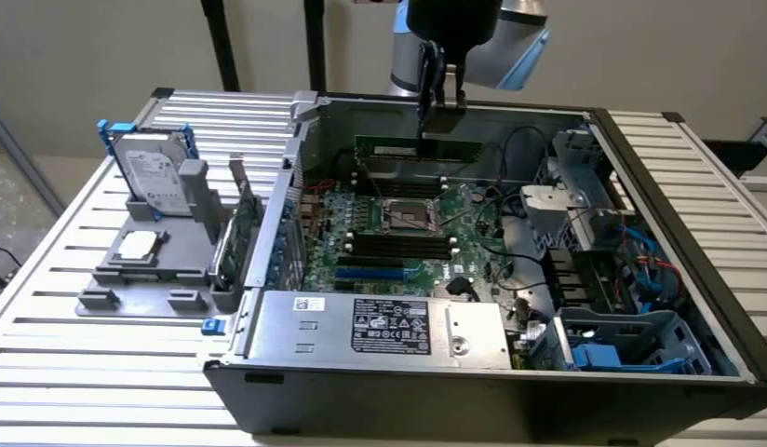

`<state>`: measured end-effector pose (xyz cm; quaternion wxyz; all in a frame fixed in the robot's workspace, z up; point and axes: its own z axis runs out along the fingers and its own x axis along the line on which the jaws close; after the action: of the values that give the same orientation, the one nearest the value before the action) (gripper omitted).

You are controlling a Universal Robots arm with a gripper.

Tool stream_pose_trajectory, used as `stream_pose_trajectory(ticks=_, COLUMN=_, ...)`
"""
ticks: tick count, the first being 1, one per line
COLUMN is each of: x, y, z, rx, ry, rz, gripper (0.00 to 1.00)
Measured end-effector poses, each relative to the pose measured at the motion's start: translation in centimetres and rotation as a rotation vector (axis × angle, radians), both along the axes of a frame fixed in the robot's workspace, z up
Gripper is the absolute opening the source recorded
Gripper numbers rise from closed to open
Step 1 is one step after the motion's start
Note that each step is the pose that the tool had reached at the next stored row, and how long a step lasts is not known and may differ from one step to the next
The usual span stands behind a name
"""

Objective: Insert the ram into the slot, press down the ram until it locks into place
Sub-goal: 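Insert the ram into the slot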

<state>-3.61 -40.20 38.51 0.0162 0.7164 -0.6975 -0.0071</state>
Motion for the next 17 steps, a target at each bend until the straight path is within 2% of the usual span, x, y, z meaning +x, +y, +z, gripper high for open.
stream_pose_trajectory(ticks=5, x=0.0, y=0.0, z=-0.23, rx=0.0002, ry=-0.0002, rz=0.0, gripper=0.14)
stream_pose_trajectory(ticks=17, x=0.0, y=0.03, z=-2.38, rx=0.0, ry=-0.0001, rz=-0.008, gripper=0.14)
